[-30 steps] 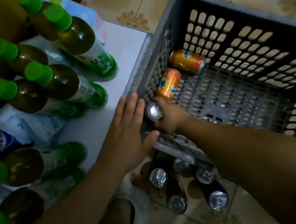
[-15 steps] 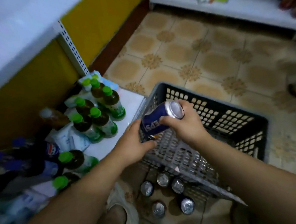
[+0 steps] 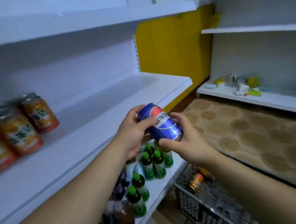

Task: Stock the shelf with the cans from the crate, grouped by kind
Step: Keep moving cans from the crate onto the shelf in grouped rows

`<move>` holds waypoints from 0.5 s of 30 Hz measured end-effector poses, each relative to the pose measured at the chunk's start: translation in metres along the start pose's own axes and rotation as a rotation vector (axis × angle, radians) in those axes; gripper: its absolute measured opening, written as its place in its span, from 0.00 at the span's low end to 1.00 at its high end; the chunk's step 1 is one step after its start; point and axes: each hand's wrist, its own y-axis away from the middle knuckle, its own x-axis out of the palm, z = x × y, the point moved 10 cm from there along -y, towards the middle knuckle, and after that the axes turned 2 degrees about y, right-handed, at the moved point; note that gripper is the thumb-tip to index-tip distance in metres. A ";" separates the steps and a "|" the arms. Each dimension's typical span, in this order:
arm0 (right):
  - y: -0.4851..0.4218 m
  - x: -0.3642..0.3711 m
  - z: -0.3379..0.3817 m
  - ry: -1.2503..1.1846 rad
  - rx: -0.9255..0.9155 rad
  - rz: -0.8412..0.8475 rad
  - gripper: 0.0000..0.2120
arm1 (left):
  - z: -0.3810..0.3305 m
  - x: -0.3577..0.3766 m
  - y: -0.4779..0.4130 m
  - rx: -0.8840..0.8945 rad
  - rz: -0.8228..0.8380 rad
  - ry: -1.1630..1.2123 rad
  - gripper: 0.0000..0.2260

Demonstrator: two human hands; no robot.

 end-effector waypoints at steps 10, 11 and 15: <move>0.024 0.148 0.136 0.113 -0.240 0.282 0.35 | -0.101 -0.138 0.120 0.146 -0.256 -0.199 0.24; 0.028 0.169 0.145 0.115 -0.259 0.322 0.36 | -0.108 -0.156 0.134 0.168 -0.297 -0.227 0.26; 0.044 0.251 0.173 0.109 -0.320 0.485 0.37 | -0.124 -0.228 0.192 0.199 -0.457 -0.273 0.33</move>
